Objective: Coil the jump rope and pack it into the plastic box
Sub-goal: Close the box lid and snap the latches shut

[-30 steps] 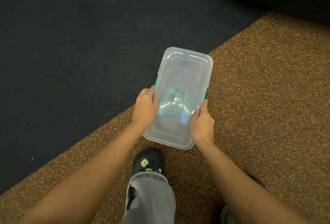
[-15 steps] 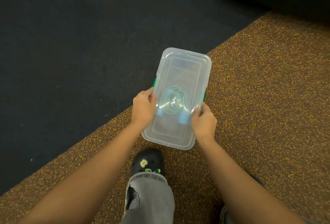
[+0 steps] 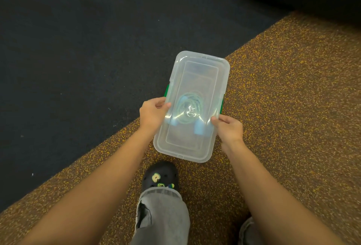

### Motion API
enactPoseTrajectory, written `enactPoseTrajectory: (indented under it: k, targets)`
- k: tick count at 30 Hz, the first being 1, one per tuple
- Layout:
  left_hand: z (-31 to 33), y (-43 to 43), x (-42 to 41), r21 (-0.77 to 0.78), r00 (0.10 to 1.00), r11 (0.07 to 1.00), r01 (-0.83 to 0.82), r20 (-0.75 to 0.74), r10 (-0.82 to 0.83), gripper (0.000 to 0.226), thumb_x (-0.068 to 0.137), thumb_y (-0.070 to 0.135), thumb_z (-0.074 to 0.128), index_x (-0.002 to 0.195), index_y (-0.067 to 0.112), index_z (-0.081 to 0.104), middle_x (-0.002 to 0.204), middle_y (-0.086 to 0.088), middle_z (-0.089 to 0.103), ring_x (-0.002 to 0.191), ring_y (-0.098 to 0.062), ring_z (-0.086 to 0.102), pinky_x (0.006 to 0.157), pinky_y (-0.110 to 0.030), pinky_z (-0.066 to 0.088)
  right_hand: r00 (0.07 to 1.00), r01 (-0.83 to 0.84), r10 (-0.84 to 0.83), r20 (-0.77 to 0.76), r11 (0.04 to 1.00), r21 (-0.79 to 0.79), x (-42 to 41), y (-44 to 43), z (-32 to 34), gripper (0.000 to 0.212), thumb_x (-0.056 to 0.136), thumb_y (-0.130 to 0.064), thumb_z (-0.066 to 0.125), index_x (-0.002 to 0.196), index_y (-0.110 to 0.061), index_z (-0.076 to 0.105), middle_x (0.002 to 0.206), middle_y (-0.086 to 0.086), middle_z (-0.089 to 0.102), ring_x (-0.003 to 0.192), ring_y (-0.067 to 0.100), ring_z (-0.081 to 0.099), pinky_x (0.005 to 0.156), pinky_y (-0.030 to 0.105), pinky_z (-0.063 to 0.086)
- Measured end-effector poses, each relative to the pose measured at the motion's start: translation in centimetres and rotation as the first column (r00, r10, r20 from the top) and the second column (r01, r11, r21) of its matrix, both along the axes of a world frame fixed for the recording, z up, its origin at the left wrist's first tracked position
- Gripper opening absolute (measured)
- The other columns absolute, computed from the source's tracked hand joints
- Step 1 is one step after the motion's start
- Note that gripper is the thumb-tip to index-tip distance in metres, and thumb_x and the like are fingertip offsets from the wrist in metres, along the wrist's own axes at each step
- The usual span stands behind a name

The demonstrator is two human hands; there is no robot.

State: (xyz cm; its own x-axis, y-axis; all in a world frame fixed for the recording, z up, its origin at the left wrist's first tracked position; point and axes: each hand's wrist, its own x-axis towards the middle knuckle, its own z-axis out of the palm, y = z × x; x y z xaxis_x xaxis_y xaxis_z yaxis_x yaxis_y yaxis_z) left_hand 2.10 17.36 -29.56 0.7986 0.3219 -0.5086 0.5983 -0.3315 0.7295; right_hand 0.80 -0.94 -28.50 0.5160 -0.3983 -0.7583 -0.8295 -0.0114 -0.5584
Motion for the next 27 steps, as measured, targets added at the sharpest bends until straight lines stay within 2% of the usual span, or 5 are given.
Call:
enactPoseTrajectory:
  k: [4, 8, 15, 22, 27]
  targets:
    - [-0.2, 0.2, -0.2, -0.033, 0.998, 0.999, -0.018, -0.069, 0.015, 0.033, 0.087, 0.025, 0.061, 0.116, 0.009, 0.063, 0.112, -0.009, 0.067, 0.096, -0.017, 0.060, 0.089, -0.034, 0.049, 0.999, -0.040, 0.040, 0.002, 0.999, -0.008, 0.0, -0.3, 0.0, 0.026, 0.082, -0.013, 0.066, 0.107, -0.007, 0.067, 0.106, 0.011, 0.070, 0.096, 0.024, 0.066, 0.091, 0.038, 0.053]
    - [-0.2, -0.3, -0.8, 0.102, 0.998, 0.993, 0.061, 0.022, -0.063, 0.033, 0.090, 0.028, 0.056, 0.117, 0.010, 0.063, 0.112, -0.008, 0.065, 0.093, -0.014, 0.058, 0.084, -0.029, 0.047, 0.983, -0.169, 0.181, 0.042, 0.965, -0.199, -0.3, -0.1, 0.6, 0.028, 0.086, -0.019, 0.063, 0.111, -0.008, 0.066, 0.104, 0.006, 0.069, 0.091, 0.017, 0.062, 0.088, 0.028, 0.049]
    - [0.0, -0.5, -1.1, 0.293, 0.977, 0.940, 0.174, 0.069, -0.202, 0.029, 0.092, 0.027, 0.052, 0.113, 0.013, 0.066, 0.102, -0.009, 0.061, 0.083, -0.015, 0.056, 0.077, -0.028, 0.046, 0.958, -0.250, 0.281, 0.055, 0.914, -0.319, -0.5, 0.2, 1.3, 0.026, 0.090, -0.018, 0.056, 0.111, -0.007, 0.066, 0.100, 0.006, 0.069, 0.082, 0.013, 0.055, 0.076, 0.021, 0.041]
    - [0.2, -0.7, -1.1, 0.388, 0.950, 0.886, 0.254, 0.070, -0.303, 0.023, 0.093, 0.022, 0.049, 0.098, 0.006, 0.065, 0.087, -0.006, 0.049, 0.073, -0.013, 0.044, 0.066, -0.022, 0.036, 0.942, -0.325, 0.334, -0.020, 0.897, -0.301, 0.5, -0.5, 1.3, 0.027, 0.088, -0.020, 0.059, 0.109, -0.007, 0.067, 0.105, 0.011, 0.070, 0.097, 0.024, 0.062, 0.089, 0.029, 0.047]
    - [0.5, -0.6, -1.3, 0.389, 0.957, 0.892, 0.232, 0.075, -0.281, 0.027, 0.095, 0.022, 0.045, 0.106, 0.007, 0.065, 0.094, -0.011, 0.060, 0.076, -0.014, 0.050, 0.066, -0.024, 0.036, 0.905, -0.401, 0.425, -0.005, 0.849, -0.346, -0.1, -0.1, 1.7, 0.027, 0.092, -0.018, 0.053, 0.112, -0.004, 0.066, 0.107, 0.012, 0.069, 0.083, 0.016, 0.054, 0.079, 0.023, 0.043]
